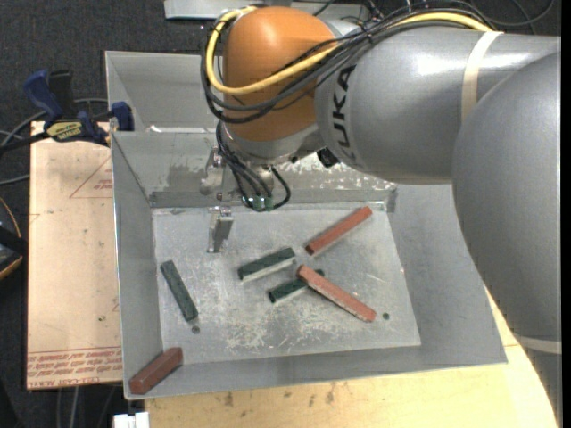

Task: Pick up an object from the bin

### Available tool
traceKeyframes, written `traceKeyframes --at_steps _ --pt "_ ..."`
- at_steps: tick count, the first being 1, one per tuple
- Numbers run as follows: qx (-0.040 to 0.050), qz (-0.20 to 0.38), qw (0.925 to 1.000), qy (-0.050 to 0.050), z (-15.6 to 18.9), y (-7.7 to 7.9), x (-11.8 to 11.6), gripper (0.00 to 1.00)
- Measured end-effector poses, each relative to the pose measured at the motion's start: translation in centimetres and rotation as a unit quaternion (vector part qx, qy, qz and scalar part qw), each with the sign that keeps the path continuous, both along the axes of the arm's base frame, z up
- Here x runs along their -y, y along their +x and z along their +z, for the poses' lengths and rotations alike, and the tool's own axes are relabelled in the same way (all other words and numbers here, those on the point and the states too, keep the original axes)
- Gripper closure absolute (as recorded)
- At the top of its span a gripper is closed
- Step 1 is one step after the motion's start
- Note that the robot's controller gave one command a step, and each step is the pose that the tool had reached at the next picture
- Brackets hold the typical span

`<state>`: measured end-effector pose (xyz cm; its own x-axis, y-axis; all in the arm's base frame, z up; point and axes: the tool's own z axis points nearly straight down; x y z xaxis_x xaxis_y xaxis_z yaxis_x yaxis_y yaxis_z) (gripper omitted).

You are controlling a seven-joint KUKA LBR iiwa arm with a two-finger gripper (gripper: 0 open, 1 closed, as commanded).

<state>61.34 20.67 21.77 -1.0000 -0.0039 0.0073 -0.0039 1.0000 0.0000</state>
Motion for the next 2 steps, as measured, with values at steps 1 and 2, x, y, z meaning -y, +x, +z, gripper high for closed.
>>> traceKeyframes --at_steps 1,2 --pt "0.0041 -0.002 1.0 0.001 0.5 0.2 0.1 0.0" --pt "0.0069 -0.016 0.9999 0.002 -4.8 0.7 4.7 0.0"
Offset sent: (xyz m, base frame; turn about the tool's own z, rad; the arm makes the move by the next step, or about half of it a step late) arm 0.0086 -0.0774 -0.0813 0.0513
